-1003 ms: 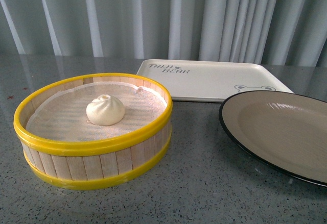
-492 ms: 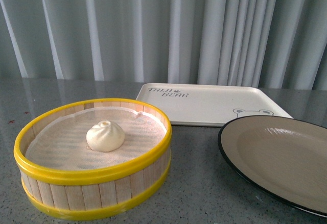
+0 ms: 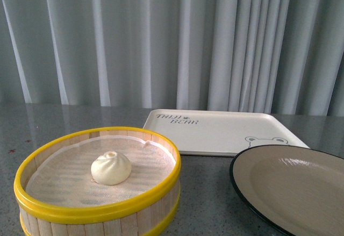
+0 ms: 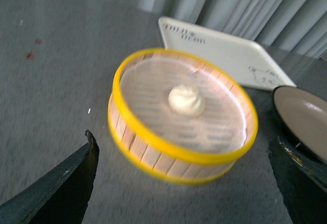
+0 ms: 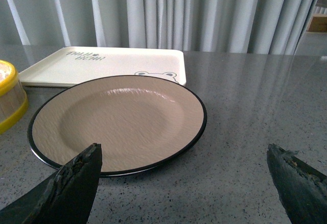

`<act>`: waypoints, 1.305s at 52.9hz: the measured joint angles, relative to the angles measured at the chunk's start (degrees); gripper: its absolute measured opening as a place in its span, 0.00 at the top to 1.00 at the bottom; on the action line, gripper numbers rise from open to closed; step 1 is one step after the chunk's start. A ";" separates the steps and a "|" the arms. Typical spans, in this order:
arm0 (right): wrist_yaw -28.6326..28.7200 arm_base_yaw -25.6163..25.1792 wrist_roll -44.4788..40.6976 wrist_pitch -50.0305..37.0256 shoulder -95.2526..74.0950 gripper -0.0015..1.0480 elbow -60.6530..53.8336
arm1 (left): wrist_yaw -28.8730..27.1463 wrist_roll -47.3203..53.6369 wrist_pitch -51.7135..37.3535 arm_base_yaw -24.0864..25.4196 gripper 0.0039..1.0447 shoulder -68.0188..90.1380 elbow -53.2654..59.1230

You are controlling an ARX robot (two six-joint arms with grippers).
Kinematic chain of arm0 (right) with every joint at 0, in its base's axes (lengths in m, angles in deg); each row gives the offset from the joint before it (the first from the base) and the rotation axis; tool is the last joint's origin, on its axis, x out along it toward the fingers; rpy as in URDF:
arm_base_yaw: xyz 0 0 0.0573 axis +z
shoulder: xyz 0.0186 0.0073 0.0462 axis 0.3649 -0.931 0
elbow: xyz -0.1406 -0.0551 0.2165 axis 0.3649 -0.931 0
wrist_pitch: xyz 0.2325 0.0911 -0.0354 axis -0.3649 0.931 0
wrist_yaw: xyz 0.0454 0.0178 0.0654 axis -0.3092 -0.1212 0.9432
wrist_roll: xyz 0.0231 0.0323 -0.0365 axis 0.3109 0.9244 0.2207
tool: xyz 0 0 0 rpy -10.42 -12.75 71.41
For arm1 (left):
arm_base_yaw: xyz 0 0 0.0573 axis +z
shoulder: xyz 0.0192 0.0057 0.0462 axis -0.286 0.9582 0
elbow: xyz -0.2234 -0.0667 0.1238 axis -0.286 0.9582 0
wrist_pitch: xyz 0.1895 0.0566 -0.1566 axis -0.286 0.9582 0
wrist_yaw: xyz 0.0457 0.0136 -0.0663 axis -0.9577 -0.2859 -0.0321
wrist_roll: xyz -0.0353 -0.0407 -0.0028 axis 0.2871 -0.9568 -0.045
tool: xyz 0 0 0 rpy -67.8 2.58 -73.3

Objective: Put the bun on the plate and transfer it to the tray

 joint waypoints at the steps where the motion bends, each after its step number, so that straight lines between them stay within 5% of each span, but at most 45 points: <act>1: 0.00 0.00 0.00 0.00 0.00 0.08 0.00 | -0.02 1.60 0.59 -1.05 0.06 2.43 -2.19; 11: 0.00 0.00 0.00 0.00 0.00 0.08 0.00 | -1.81 10.40 7.93 -6.21 0.06 19.26 -15.37; 27: 0.00 0.00 0.00 0.00 0.00 0.08 0.00 | -6.78 10.73 14.10 -12.35 0.06 35.87 -30.88; 47: 0.00 0.00 0.00 0.00 0.00 0.08 0.00 | -14.47 8.87 18.67 -18.45 0.06 48.22 -39.17; 69: 0.00 0.00 0.00 0.00 0.00 0.08 0.00 | -17.64 7.34 19.23 -19.47 0.06 57.61 -44.85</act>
